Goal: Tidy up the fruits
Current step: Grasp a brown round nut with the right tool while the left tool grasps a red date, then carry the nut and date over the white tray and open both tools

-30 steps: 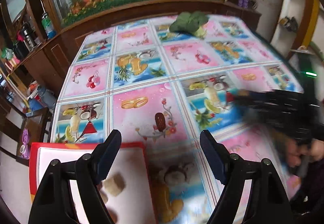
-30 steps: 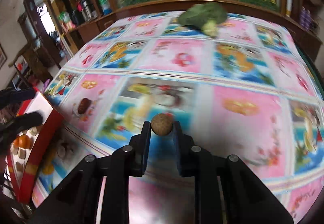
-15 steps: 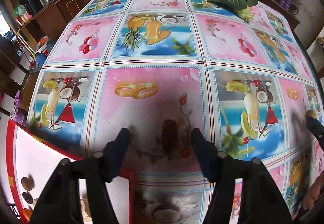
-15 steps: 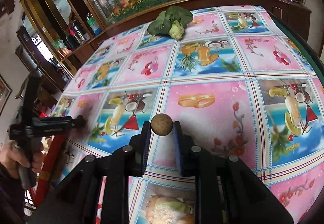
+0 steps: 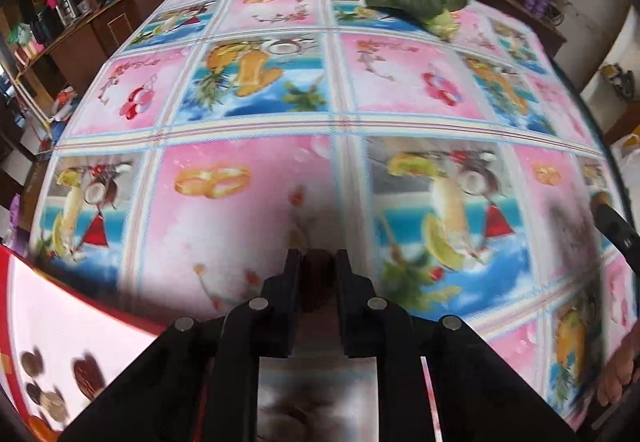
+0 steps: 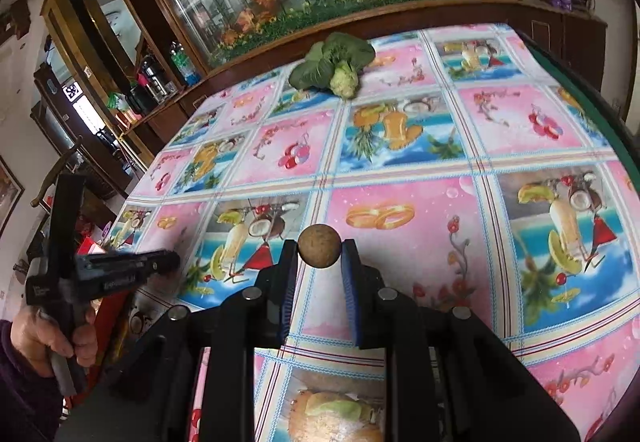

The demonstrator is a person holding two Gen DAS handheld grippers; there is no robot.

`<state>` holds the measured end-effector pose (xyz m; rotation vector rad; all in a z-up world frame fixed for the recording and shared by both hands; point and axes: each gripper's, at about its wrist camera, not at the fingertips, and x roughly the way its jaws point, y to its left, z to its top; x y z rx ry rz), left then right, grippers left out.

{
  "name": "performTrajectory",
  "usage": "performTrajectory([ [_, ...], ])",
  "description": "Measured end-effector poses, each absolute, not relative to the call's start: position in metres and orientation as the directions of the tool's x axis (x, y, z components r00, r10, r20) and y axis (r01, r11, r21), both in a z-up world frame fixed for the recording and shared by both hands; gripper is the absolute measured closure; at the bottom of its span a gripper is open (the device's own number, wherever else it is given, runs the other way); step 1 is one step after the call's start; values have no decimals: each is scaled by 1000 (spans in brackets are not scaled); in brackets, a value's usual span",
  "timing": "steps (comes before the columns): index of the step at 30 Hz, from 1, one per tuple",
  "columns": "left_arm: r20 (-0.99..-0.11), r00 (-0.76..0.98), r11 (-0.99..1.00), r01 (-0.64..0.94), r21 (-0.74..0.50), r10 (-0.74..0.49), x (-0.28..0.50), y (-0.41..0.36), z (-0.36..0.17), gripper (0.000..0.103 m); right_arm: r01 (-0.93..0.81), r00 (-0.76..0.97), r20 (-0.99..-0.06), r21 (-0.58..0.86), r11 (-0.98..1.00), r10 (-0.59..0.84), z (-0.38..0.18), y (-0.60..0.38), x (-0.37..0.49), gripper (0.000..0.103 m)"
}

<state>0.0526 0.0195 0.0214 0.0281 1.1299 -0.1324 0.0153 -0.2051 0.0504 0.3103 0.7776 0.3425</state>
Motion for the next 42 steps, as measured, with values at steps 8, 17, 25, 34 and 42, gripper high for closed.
performTrajectory([
  [8, -799, 582, 979, 197, -45, -154, -18, -3, 62, 89, -255, 718, -538, 388, 886, 442, 65, -195, -7, 79],
  [17, -692, 695, 975, 213, -64, -197, -73, -10, 99, 89, -296, 747, -486, 367, 882, 453, 76, -171, -55, 79],
  [25, -636, 754, 978, 211, -3, -164, -92, -8, 113, 89, -292, 740, -504, 356, 887, 446, 67, -156, -67, 79],
  [34, -621, 769, 982, 188, -4, -150, -102, 6, 113, 89, -280, 737, -530, 325, 903, 419, 59, -148, -66, 79],
  [42, -611, 776, 983, 180, -21, -155, -110, 20, 114, 89, -269, 734, -543, 319, 909, 408, 57, -137, -67, 79],
])
